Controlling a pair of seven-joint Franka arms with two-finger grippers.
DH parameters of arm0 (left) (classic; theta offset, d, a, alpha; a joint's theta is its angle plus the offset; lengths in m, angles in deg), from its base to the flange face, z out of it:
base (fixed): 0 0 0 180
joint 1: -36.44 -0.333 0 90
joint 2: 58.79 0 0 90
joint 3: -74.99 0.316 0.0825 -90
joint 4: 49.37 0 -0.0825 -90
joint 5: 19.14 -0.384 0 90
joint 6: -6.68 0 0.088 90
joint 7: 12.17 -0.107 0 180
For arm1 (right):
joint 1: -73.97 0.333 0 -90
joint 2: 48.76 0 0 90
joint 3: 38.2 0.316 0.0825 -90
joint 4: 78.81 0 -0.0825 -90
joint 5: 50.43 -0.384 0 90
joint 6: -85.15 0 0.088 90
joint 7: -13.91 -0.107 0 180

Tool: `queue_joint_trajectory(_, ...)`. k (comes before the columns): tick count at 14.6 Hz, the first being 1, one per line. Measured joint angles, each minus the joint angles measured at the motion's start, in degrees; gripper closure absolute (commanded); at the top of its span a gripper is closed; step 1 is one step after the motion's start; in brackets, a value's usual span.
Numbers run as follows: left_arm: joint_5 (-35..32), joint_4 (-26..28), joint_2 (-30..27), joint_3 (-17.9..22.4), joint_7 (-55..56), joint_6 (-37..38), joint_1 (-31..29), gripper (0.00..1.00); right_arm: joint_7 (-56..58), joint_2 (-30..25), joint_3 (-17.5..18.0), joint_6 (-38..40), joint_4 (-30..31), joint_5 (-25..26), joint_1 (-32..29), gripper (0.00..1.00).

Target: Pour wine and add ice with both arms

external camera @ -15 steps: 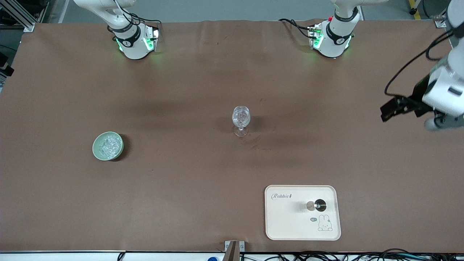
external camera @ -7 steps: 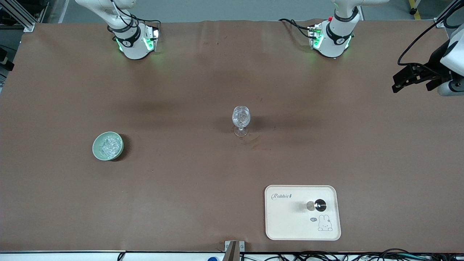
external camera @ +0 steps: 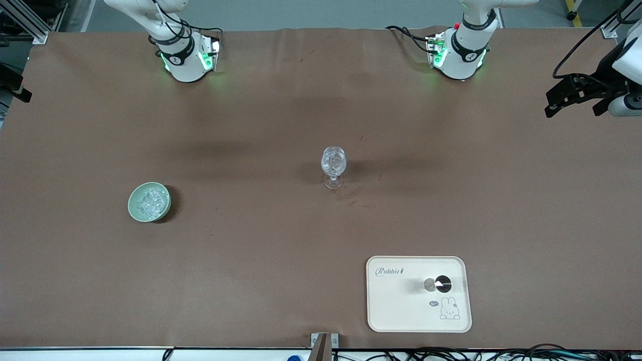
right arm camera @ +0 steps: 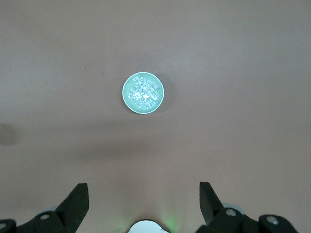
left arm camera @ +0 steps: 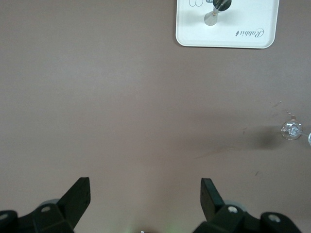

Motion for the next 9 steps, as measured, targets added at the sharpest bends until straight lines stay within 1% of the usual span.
queue_joint_trajectory(3,0.0,0.0,0.0,0.0,-0.4,0.0,0.2,0.0,0.0,0.0,0.0,-1.0,0.0,-2.2,0.0,0.0)
queue_joint_trajectory(9,0.0,0.0,0.9,0.0,-0.4,0.0,0.2,0.0,0.0,0.0,-0.2,-1.5,-0.1,-2.4,-0.3,0.0)
